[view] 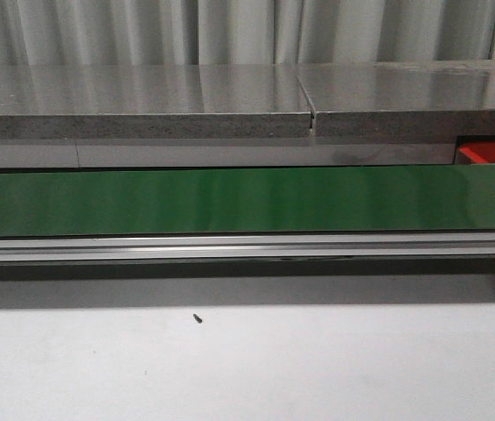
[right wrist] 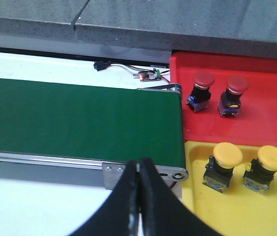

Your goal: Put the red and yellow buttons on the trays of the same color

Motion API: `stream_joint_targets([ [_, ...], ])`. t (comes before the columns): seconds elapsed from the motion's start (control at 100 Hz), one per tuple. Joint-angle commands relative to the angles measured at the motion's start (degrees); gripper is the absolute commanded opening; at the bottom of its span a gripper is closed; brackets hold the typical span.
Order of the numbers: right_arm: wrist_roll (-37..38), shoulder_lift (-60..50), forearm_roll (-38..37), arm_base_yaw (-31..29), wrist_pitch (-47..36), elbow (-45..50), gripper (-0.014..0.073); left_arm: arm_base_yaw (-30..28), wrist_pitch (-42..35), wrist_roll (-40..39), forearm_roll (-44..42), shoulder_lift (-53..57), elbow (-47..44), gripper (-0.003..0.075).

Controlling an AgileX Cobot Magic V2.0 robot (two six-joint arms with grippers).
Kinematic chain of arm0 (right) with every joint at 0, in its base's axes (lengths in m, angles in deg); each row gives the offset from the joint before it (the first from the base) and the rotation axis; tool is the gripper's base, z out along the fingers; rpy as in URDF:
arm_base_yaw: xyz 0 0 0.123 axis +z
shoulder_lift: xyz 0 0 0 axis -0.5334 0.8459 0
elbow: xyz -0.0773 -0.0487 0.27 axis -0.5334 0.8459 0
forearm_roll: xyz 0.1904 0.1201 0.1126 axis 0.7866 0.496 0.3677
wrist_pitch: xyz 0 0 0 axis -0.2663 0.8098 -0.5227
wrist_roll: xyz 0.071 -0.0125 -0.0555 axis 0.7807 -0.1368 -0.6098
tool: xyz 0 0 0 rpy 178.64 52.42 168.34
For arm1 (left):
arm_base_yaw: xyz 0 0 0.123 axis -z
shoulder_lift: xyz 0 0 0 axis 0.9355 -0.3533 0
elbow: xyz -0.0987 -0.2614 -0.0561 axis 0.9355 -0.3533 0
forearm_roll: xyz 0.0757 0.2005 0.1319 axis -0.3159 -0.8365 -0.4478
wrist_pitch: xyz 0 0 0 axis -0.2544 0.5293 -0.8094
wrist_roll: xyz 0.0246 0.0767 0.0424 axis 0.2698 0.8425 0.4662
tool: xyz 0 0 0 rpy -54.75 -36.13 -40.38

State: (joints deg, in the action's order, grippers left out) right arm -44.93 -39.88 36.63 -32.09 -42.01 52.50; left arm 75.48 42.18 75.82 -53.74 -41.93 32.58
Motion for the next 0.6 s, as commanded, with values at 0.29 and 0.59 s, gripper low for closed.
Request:
stream_joint_targets([
  [0.29,0.0,0.2,0.0,0.1,-3.7,-1.4,-0.0115,0.1,-7.2,-0.2,2.3,-0.6,1.5,-0.0019],
  [0.59,0.0,0.2,0.0,0.1,-3.7,-1.4,-0.0115,-6.2,-7.4,-13.5,-7.8,-7.9,4.6,-0.0019],
])
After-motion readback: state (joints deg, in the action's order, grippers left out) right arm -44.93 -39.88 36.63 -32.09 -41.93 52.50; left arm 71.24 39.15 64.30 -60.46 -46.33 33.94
